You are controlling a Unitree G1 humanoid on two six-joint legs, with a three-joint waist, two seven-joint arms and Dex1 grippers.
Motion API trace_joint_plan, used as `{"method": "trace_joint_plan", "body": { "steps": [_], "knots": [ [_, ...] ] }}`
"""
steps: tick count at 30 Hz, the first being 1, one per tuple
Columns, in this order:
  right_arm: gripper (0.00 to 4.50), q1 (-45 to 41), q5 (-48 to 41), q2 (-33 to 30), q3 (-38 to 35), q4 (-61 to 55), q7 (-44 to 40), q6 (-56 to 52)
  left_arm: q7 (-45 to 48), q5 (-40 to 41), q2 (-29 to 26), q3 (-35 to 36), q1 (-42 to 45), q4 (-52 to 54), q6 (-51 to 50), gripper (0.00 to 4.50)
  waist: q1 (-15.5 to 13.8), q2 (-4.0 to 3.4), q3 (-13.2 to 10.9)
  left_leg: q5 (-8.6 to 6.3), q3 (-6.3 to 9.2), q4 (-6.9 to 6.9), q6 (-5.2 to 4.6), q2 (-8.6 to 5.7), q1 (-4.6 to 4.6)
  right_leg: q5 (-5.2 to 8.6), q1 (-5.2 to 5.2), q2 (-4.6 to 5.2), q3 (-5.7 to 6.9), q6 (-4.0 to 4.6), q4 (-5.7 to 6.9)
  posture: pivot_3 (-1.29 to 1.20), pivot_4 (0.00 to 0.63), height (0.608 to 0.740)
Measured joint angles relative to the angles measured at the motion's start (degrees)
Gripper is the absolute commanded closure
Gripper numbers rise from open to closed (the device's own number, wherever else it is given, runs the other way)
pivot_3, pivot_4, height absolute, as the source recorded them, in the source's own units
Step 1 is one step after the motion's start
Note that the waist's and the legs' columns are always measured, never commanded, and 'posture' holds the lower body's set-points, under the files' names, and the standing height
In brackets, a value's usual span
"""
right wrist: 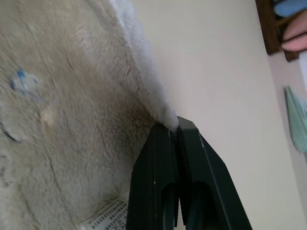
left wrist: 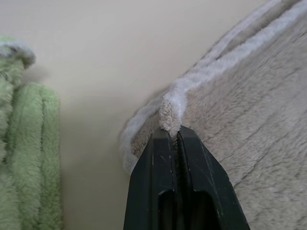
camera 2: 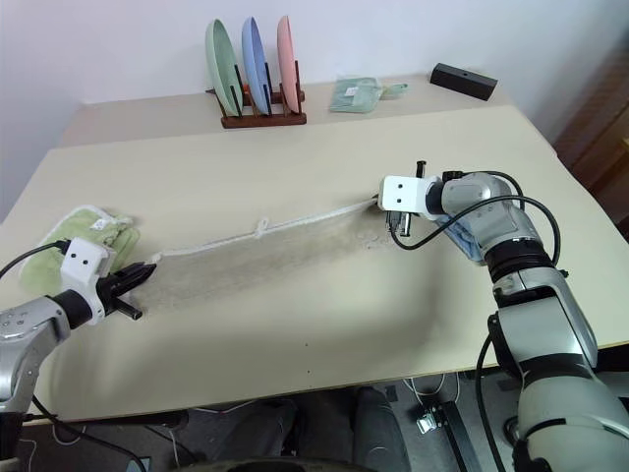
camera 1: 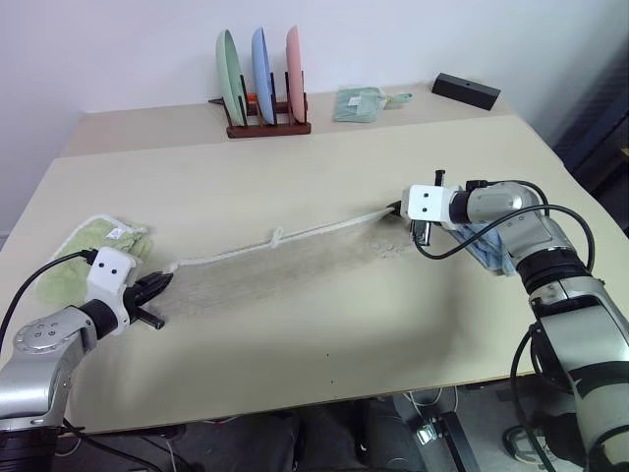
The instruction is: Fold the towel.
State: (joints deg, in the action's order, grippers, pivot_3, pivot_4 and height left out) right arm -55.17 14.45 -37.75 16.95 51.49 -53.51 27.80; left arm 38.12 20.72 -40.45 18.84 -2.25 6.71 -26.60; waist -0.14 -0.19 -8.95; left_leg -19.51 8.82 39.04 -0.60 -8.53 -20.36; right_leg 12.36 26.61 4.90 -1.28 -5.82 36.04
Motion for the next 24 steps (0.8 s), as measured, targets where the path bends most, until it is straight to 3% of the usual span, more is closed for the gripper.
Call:
{"method": "trace_joint_plan", "body": {
  "steps": [7, 13, 18, 21, 24],
  "knots": [
    [0.08, 0.1, 3.5, -1.7, 0.0, 1.1, 7.5, 0.2, -6.2, -2.5, 1.8, 0.7, 0.6, -2.6, 0.9, 0.52, -0.1, 0.00, 0.0, 0.00, 0.00, 0.00, 0.01, 0.00, -0.02, 0.00, 0.04, -0.01, 0.00, 0.00, 0.01, 0.00, 0.150, 0.740],
    [0.03, 7.2, 2.0, -7.6, -5.2, -8.8, 12.0, -6.0, -13.9, -5.2, 6.3, 2.4, 1.3, -1.6, 4.7, 0.47, -0.6, 0.02, 0.0, 0.00, -0.02, 0.03, 0.01, 0.01, -0.04, 0.00, 0.00, 0.01, -0.02, 0.00, -0.01, 0.00, 0.150, 0.740],
    [0.03, 30.2, -28.9, -8.4, -21.2, -45.1, 1.4, -47.1, -14.4, -3.8, 10.1, 0.3, 3.6, 7.9, 5.8, 0.47, -2.1, 0.01, 0.0, -0.02, 0.09, 0.13, 0.01, 0.02, -0.08, 0.00, -0.08, 0.03, -0.04, 0.00, -0.03, 0.00, 0.150, 0.740],
    [0.03, 38.2, -39.7, -8.2, -26.1, -58.5, 2.6, -63.9, -10.5, -3.6, 9.9, -4.6, 3.9, 11.7, 6.2, 0.47, -2.1, -0.08, 0.1, -0.02, 0.01, 0.12, 0.00, 0.02, 0.09, -0.01, -0.19, 0.02, -0.10, -0.01, 0.00, 0.00, 0.150, 0.740],
    [0.03, 42.0, -49.8, -3.5, -31.6, -66.0, 9.1, -80.2, -5.4, -1.9, 9.4, -9.2, 4.7, 12.7, 5.6, 0.47, -2.1, -0.05, 0.1, -0.02, -0.01, 0.11, 0.01, 0.05, 0.09, -0.01, -0.17, -0.01, -0.12, 0.00, 0.03, 0.00, 0.150, 0.740]
  ]
}}
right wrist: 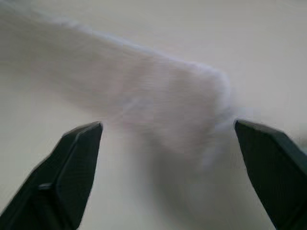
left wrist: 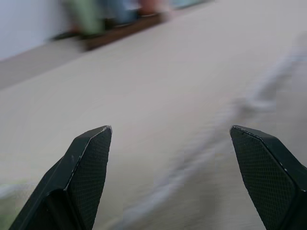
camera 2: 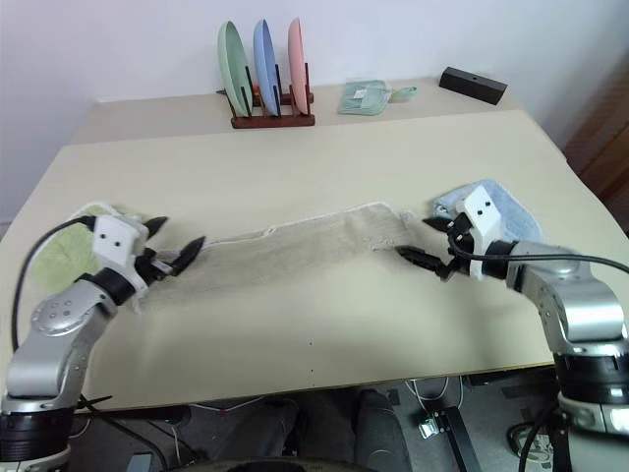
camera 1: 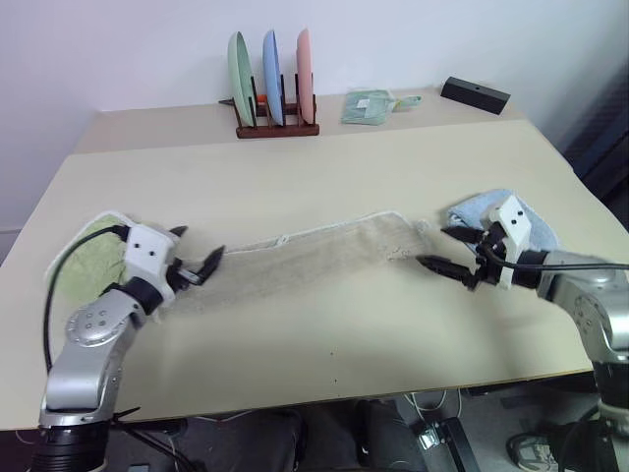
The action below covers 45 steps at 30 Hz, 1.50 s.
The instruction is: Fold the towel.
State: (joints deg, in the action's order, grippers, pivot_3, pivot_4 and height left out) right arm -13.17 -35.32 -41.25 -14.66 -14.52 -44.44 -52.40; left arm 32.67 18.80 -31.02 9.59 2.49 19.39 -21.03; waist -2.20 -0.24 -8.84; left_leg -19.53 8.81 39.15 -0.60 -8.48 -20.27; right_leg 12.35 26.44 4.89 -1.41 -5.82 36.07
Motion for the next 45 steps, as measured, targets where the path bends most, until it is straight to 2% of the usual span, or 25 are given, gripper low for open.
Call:
{"method": "trace_joint_plan", "body": {
  "steps": [4, 9, 13, 17, 20, 21, 27, 31, 35, 37, 39, 42, 45],
  "knots": [
    [0.03, 0.5, -6.5, 8.6, -4.1, -3.4, 10.9, -12.5, 6.5, 3.7, -1.3, -3.6, 0.7, 2.4, -1.3, 0.47, 0.0, 0.00, 0.0, 0.00, -0.03, -0.02, -0.01, -0.01, -0.05, 0.00, 0.05, 0.01, -0.01, 0.00, -0.03, 0.00, 0.150, 0.740],
    [0.03, -4.4, -7.3, 22.2, -9.5, -2.2, 27.6, -22.1, 10.7, 5.7, -1.6, -8.4, 2.1, 5.1, -2.7, 0.47, 0.0, 0.00, 0.0, 0.00, -0.05, 0.00, 0.00, -0.01, -0.02, 0.00, 0.05, 0.00, -0.01, 0.00, 0.01, 0.00, 0.150, 0.740],
    [0.03, -11.2, -8.4, 31.9, -18.5, 1.5, 38.6, -26.2, 10.8, 5.7, -1.3, -9.2, 3.4, 5.1, -3.3, 0.47, 0.1, -0.02, 0.0, 0.00, -0.06, -0.03, 0.00, -0.01, -0.03, 0.00, 0.06, -0.02, -0.01, 0.00, -0.01, 0.00, 0.150, 0.740],
    [0.03, -17.6, -8.6, 36.3, -26.0, 6.1, 46.7, -27.0, 10.7, 5.7, -0.7, -10.2, 3.2, 5.2, -3.4, 0.47, 0.1, -0.03, 0.0, 0.00, -0.05, -0.03, -0.01, -0.01, -0.03, -0.01, 0.07, -0.03, 0.01, 0.01, 0.01, 0.00, 0.150, 0.740],
    [0.83, -20.9, -8.4, 37.4, -29.0, 10.0, 50.8, -26.1, 10.5, 5.6, -0.5, -10.6, 3.0, 5.2, -3.4, 0.45, 0.3, -0.04, 0.0, 0.00, -0.08, -0.02, -0.01, -0.01, 0.01, -0.01, 0.04, -0.03, 0.01, 0.01, 0.01, 0.00, 0.150, 0.740],
    [1.29, -21.7, -8.1, 37.4, -29.2, 11.5, 52.0, -25.4, 10.4, 5.6, -0.4, -10.6, 2.9, 5.2, -3.4, 0.45, 0.3, -0.04, 0.0, 0.00, -0.07, -0.02, -0.01, -0.01, 0.02, -0.01, 0.04, -0.03, 0.00, 0.01, 0.02, 0.00, 0.150, 0.740],
    [4.46, -22.8, -6.9, 36.0, -29.3, 15.0, 54.5, -24.2, 8.8, 5.4, -0.5, -10.5, 0.0, 5.7, -3.3, 0.45, 0.9, -0.05, 0.0, 0.00, -0.06, -0.04, -0.01, -0.01, -0.06, 0.00, 0.10, -0.01, -0.01, 0.01, 0.02, 0.00, 0.150, 0.740],
    [4.49, -21.8, -6.6, 32.2, -26.5, 14.7, 53.1, -24.4, 8.0, 4.8, -0.5, -10.5, -0.2, 6.0, -2.8, 0.45, 1.4, -0.05, 0.0, 0.00, -0.04, -0.04, -0.01, -0.02, -0.08, 0.00, 0.10, 0.01, 0.01, 0.01, 0.01, 0.00, 0.150, 0.740],
    [4.49, -19.9, -6.2, 25.3, -23.0, 13.2, 48.4, -23.0, 7.2, 4.3, -0.1, -10.5, -0.2, 6.0, -2.2, 0.45, 1.6, -0.05, 0.0, 0.00, -0.06, -0.07, -0.02, -0.01, -0.08, 0.00, 0.12, 0.01, 0.01, 0.01, -0.02, 0.00, 0.150, 0.740],
    [4.49, -18.3, -5.7, 18.0, -18.1, 11.6, 42.8, -21.5, 7.2, 4.2, 0.0, -10.5, 0.0, 5.6, -1.8, 0.45, 1.4, -0.09, 0.0, -0.01, -0.08, -0.07, -0.03, -0.02, -0.12, 0.00, 0.13, 0.03, 0.01, 0.00, -0.04, 0.00, 0.150, 0.740],
    [4.49, -16.5, -3.6, 8.1, -10.6, 7.3, 34.2, -16.6, 7.3, 4.0, 0.0, -10.4, 0.2, 4.2, -0.9, 0.45, 1.5, -0.12, 0.0, -0.02, -0.13, -0.08, -0.05, -0.02, -0.10, 0.00, 0.15, 0.02, 0.01, 0.00, -0.04, 0.00, 0.150, 0.740],
    [4.49, -16.4, -0.3, 1.1, -1.7, 0.8, 24.7, -8.4, 7.5, 3.4, 0.0, -10.5, 1.1, 2.5, -0.6, 0.45, 2.0, -0.05, 0.0, -0.03, -0.22, -0.15, -0.02, 0.14, -0.01, 0.00, 0.11, -0.11, 0.00, 0.00, -0.06, 0.00, 0.150, 0.740],
    [4.49, -16.0, 4.2, -1.5, 10.6, -3.6, 16.5, -0.8, 7.8, 3.0, 0.0, -10.6, 3.1, 1.5, 0.2, 0.45, 2.0, -0.03, 0.1, -0.06, -0.26, -0.13, 0.02, 0.18, -0.02, 0.00, 0.14, -0.12, -0.01, 0.00, -0.05, 0.00, 0.150, 0.740]
  ]
}}
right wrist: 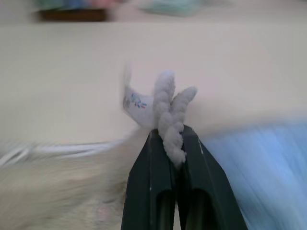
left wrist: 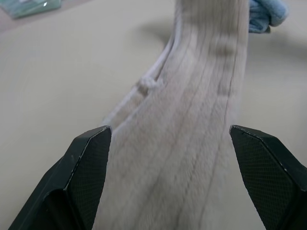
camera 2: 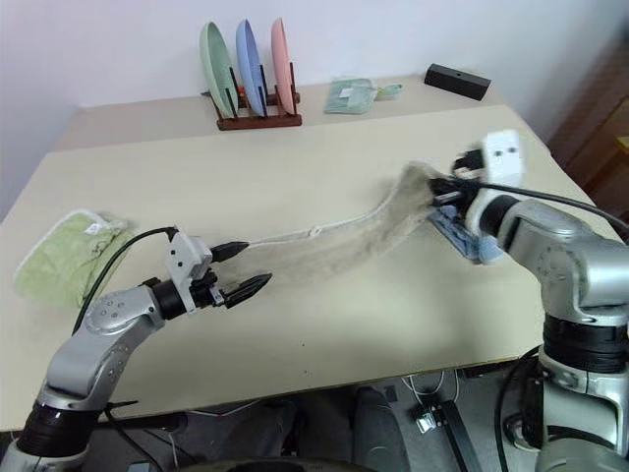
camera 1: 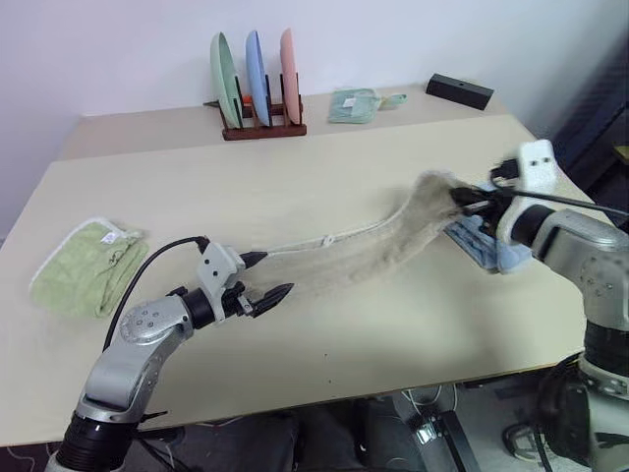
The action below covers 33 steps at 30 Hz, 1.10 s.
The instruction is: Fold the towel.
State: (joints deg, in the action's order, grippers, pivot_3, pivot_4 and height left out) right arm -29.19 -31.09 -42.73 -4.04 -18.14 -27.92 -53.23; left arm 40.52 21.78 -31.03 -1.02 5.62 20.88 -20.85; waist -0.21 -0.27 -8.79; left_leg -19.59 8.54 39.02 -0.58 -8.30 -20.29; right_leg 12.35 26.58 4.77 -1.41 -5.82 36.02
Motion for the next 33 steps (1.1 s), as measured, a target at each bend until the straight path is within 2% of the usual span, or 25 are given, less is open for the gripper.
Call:
{"method": "trace_joint_plan", "body": {
  "steps": [5, 8, 16, 20, 23, 24, 30, 33],
  "knots": [
    [4.49, -0.4, 9.1, 0.0, 17.2, -3.0, -7.3, 9.0, -0.1, -0.1, 0.1, 0.1, 0.6, -0.5, 0.0, 0.45, -0.7, 0.09, 0.0, -0.05, -0.02, 0.12, -0.08, -0.04, -0.09, -0.01, 0.01, 0.04, 0.05, -0.01, -0.08, 0.00, 0.150, 0.740],
    [4.49, -0.7, 13.6, 1.8, 23.5, -2.6, -9.0, 12.2, -0.6, -0.1, 0.2, 0.1, 0.2, -0.5, 0.0, 0.45, -0.7, 0.10, 0.0, -0.05, -0.02, 0.12, -0.08, -0.05, -0.08, -0.02, 0.01, 0.04, 0.04, -0.02, -0.09, 0.00, 0.150, 0.740],
    [4.49, -0.8, 21.0, 3.7, 28.0, 0.3, -11.5, 15.9, -2.0, -0.1, -0.1, 0.4, -1.6, 1.1, -0.1, 0.45, -0.6, 0.10, 0.0, -0.05, -0.02, 0.11, -0.08, -0.04, -0.07, -0.02, 0.01, 0.02, 0.04, -0.02, -0.09, 0.00, 0.150, 0.740],
    [3.17, 0.2, 21.2, 3.8, 27.4, 0.7, -14.1, 16.8, -2.3, 0.0, -0.2, 0.5, -2.9, 2.3, -0.2, 0.45, -0.6, 0.10, 0.0, -0.05, -0.02, 0.09, -0.08, -0.04, -0.06, -0.02, 0.01, 0.02, 0.03, -0.02, -0.09, 0.00, 0.150, 0.740],
    [1.60, 2.2, 19.3, 3.8, 25.4, -0.3, -16.5, 17.6, -2.6, 0.1, -0.1, 0.5, -3.2, 2.7, -0.6, 0.45, -0.7, 0.10, 0.0, -0.05, -0.01, 0.10, -0.08, -0.04, -0.07, -0.02, 0.00, 0.02, 0.04, -0.02, -0.10, 0.00, 0.150, 0.740],
    [1.22, 2.7, 18.6, 3.8, 24.6, -0.9, -17.1, 18.2, -2.8, 0.1, -0.1, 0.6, -3.3, 2.7, -1.0, 0.45, -0.7, 0.10, 0.0, -0.05, -0.02, 0.10, -0.08, -0.04, -0.06, -0.02, 0.00, 0.02, 0.03, -0.02, -0.10, 0.00, 0.150, 0.740],
    [1.22, 7.0, 15.6, -1.1, 14.4, -4.0, -21.7, 22.7, -4.6, 2.8, 0.1, 4.0, -7.3, 4.2, -5.1, 0.45, -0.7, 0.10, 0.0, -0.07, -0.02, 0.09, -0.11, -0.04, -0.03, -0.02, -0.04, 0.01, 0.03, -0.02, -0.12, 0.00, 0.150, 0.740],
    [1.22, 6.9, 15.4, -0.3, 12.1, -1.7, -21.4, 23.7, -5.0, 3.7, 0.1, 4.6, -8.3, 4.8, -6.2, 0.45, -0.6, 0.10, 0.0, -0.07, -0.02, 0.09, -0.10, -0.02, 0.00, -0.02, -0.05, 0.00, 0.02, -0.02, -0.09, 0.00, 0.150, 0.740]
  ]
}}
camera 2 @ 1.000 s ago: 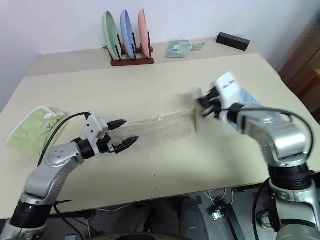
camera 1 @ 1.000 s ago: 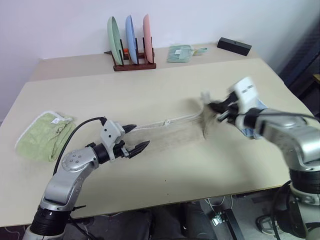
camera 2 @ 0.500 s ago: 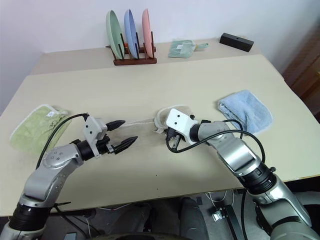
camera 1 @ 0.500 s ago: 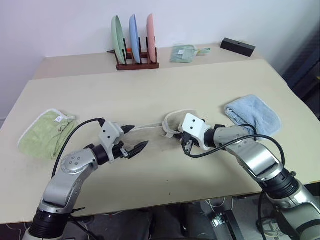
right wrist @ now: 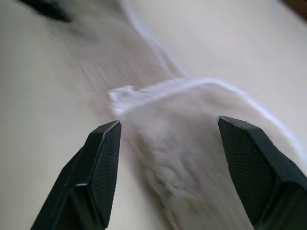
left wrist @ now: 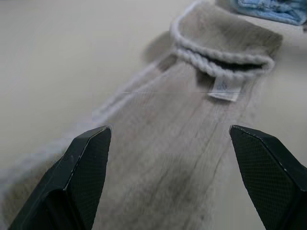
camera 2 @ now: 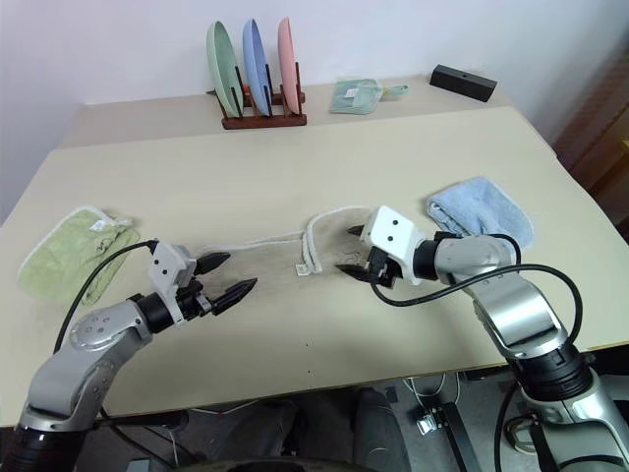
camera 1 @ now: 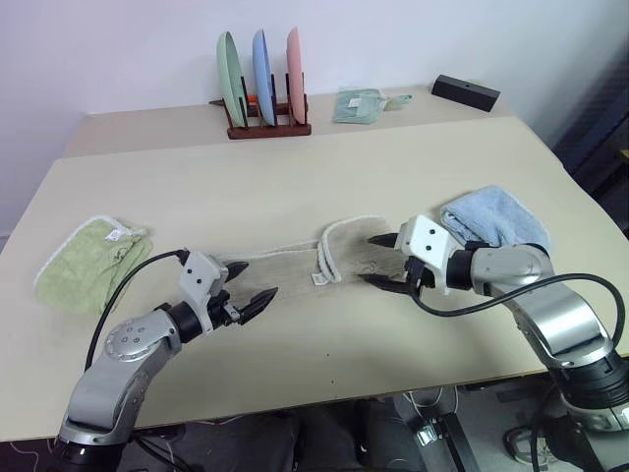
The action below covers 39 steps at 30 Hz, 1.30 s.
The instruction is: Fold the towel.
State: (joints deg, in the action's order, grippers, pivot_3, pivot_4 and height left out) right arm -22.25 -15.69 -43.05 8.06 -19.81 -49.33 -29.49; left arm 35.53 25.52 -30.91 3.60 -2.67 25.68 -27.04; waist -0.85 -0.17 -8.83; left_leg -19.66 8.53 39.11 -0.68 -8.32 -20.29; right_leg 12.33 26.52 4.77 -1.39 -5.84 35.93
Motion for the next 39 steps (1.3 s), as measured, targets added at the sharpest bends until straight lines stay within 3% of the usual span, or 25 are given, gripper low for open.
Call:
{"method": "trace_joint_plan", "body": {
  "steps": [2, 5, 9, 16, 22, 25, 27, 32, 35, 39],
  "knots": [
    [1.22, -1.0, -0.7, 2.7, -1.0, 2.6, 1.0, -0.1, -0.4, 0.2, 0.0, 0.3, 0.0, 0.6, -0.2, 0.45, 0.0, 0.00, 0.0, 0.00, -0.02, 0.00, 0.00, 0.00, 0.01, 0.00, 0.00, 0.00, -0.02, 0.00, 0.00, 0.00, 0.150, 0.740],
    [2.43, -4.0, -2.8, 9.3, -2.9, 7.7, 3.6, -0.6, -0.9, 0.3, 0.0, 0.6, -0.5, 1.3, -0.3, 0.45, 0.1, 0.00, 0.0, 0.00, -0.05, -0.03, 0.00, 0.01, 0.00, 0.00, 0.04, -0.02, -0.04, 0.00, 0.00, 0.00, 0.150, 0.740],
    [4.45, -6.4, -0.7, 15.0, -1.7, 17.5, 5.7, 3.4, -1.3, 0.5, 0.2, 0.7, -2.5, 1.9, -0.9, 0.45, -0.1, 0.01, 0.0, 0.00, -0.03, -0.03, 0.00, 0.00, -0.01, 0.00, 0.00, -0.01, -0.02, 0.00, -0.03, 0.00, 0.150, 0.740],
    [4.49, -4.1, 6.1, 18.5, 3.8, 29.1, 5.8, 13.7, -3.0, 1.5, 1.2, 1.2, -3.8, 3.8, -1.7, 0.45, 0.2, 0.01, 0.0, 0.00, -0.05, -0.02, 0.01, 0.00, 0.01, 0.00, 0.03, -0.02, -0.02, 0.00, 0.00, 0.00, 0.150, 0.740],
    [4.49, -3.5, 9.5, 18.9, 4.6, 31.2, 6.4, 20.4, -4.8, 2.5, 1.6, 2.2, -7.5, 6.9, -3.8, 0.45, 0.2, 0.01, 0.0, -0.01, -0.07, -0.04, 0.01, 0.01, 0.07, 0.00, -0.01, -0.05, -0.05, 0.00, 0.01, 0.00, 0.150, 0.740],
    [3.66, -3.6, 8.2, 18.8, 3.5, 29.6, 5.4, 19.9, -5.9, 4.9, 1.8, 4.5, -10.6, 9.4, -5.5, 0.45, 0.2, 0.01, 0.0, -0.01, -0.08, -0.04, 0.01, 0.01, 0.03, 0.00, 0.03, -0.05, -0.07, 0.00, 0.01, 0.00, 0.150, 0.740],
    [2.68, -4.5, 6.0, 17.9, 1.6, 26.7, 3.7, 18.9, -6.7, 8.2, 2.4, 7.4, -13.3, 11.1, -7.7, 0.00, 0.1, 0.00, 0.0, -0.01, -0.09, -0.05, 0.01, 0.01, -0.01, 0.00, 0.08, -0.05, -0.08, 0.01, 0.00, 0.00, 0.150, 0.740],
    [0.21, -8.9, 4.1, 14.7, -1.0, 20.0, 0.3, 17.9, -11.6, 22.6, 5.8, 14.1, -20.7, 17.2, -13.3, 0.00, 0.1, 0.02, 0.0, -0.03, -0.05, -0.05, 0.01, 0.03, 0.05, 0.00, -0.03, -0.05, -0.08, 0.01, -0.03, 0.00, 0.150, 0.740],
    [0.06, -9.6, 4.3, 14.3, -0.5, 19.0, -1.3, 18.3, -17.0, 29.0, 8.6, 13.4, -25.7, 20.1, -16.9, 0.00, 0.0, 0.02, 0.0, -0.05, -0.10, -0.04, -0.03, 0.03, 0.07, 0.00, -0.06, -0.05, -0.15, 0.01, -0.05, 0.00, 0.150, 0.740],
    [0.06, -9.8, 5.5, 14.3, 0.5, 19.0, -1.9, 20.0, -27.2, 36.7, 13.5, 13.0, -25.5, 19.4, -18.7, 0.00, -0.2, 0.04, 0.0, -0.05, -0.09, 0.00, -0.03, 0.03, 0.12, 0.00, -0.10, -0.04, -0.13, 0.01, -0.02, 0.00, 0.150, 0.740]
  ]
}}
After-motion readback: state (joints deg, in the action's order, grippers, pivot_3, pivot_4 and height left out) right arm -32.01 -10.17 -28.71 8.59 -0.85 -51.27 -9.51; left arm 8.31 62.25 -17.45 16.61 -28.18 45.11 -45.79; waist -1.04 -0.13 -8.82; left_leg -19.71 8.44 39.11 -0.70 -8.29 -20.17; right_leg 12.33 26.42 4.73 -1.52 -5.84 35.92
